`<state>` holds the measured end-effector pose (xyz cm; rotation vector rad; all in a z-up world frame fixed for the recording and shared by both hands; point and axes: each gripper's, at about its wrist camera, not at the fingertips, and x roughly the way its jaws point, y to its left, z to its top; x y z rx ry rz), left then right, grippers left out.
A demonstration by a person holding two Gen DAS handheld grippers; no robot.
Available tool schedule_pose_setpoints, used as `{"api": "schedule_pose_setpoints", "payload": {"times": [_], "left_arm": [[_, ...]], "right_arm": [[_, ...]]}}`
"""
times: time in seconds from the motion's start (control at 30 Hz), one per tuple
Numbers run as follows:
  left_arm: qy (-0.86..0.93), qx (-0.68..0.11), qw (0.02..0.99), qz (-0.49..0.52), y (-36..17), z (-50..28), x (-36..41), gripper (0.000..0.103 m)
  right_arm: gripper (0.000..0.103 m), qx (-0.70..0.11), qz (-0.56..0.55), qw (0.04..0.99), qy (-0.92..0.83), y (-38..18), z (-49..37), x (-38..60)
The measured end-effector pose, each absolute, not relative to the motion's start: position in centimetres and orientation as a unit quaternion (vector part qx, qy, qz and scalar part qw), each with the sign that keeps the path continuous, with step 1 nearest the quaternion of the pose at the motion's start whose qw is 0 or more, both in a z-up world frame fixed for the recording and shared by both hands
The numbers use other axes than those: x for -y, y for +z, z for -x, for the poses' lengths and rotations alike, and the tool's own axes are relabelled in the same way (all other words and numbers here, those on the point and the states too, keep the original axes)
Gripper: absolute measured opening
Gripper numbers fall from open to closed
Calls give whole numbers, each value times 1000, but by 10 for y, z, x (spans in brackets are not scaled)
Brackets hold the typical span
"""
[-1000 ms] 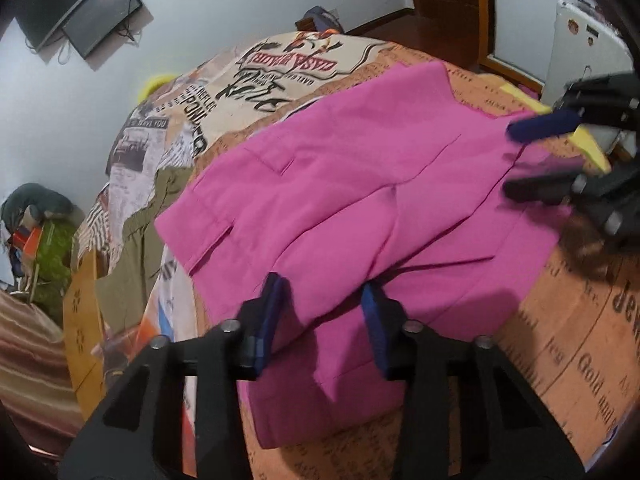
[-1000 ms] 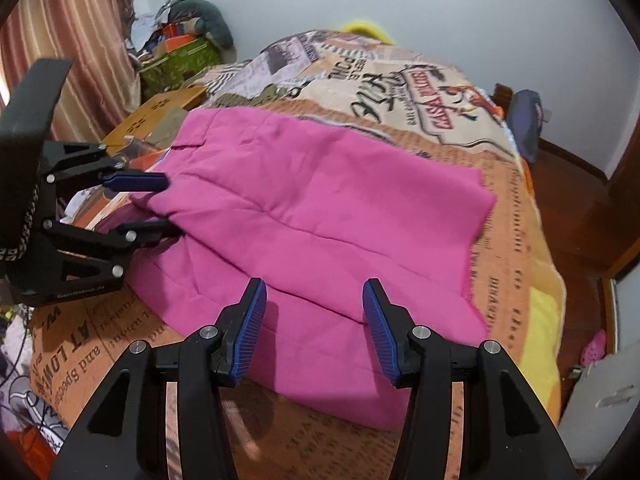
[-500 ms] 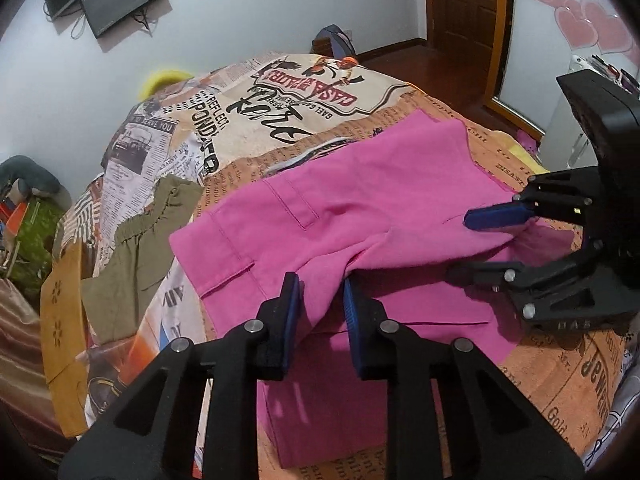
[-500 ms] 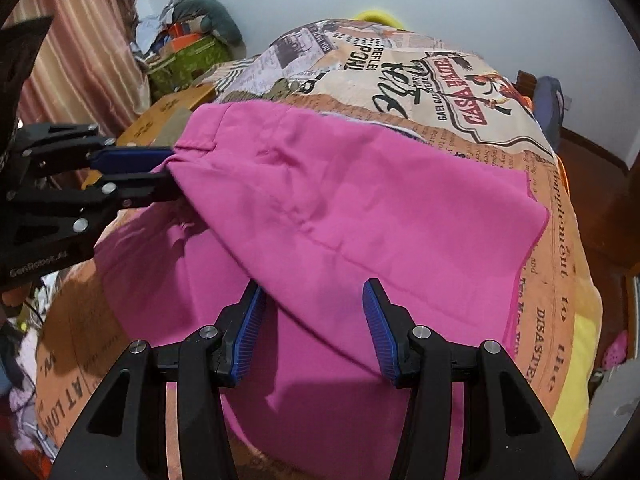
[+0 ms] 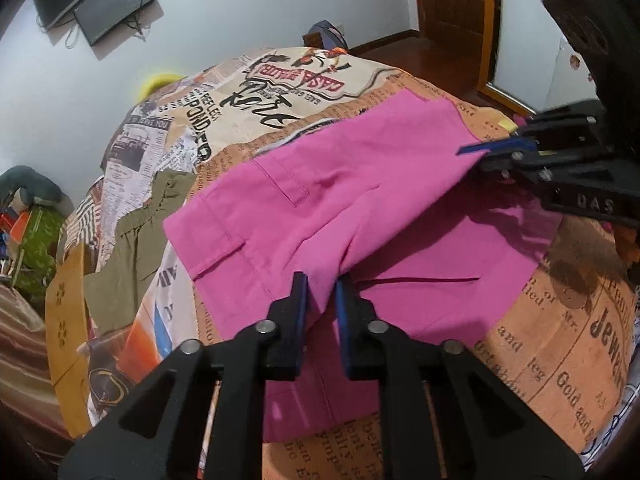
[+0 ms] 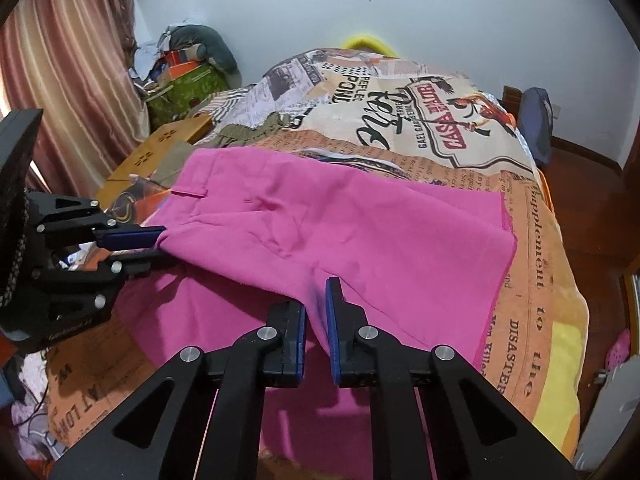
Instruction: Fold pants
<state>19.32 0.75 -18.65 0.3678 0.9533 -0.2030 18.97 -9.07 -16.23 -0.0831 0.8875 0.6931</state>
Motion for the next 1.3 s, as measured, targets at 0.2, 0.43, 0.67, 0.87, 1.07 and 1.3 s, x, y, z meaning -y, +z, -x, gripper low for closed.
{"api": "schedule_pose_setpoints", "payload": {"times": [0.2, 0.43, 0.67, 0.87, 1.07, 1.3], "left_arm": [[-104, -446, 876, -152, -169, -177, -10, 11], [-104, -457, 871, -151, -185, -154, -3, 11], [-111, -477, 861, -136, -197, -144, -5, 11], [-131, -476, 864, -97, -175, -133, -17, 15], [-122, -445, 886, -50, -143, -148, -30, 16], [-111, -469, 876, -10, -163, -185, -34, 16]], "right_arm": [[8, -411, 48, 847, 334, -151, -176, 94], [8, -432, 64, 836, 333, -165, -160, 96], [15, -467, 81, 819, 324, -178, -148, 99], [30, -467, 43, 817, 335, -156, -143, 115], [30, -428, 17, 835, 346, -128, -150, 107], [30, -446, -21, 825, 348, -147, -179, 76]]}}
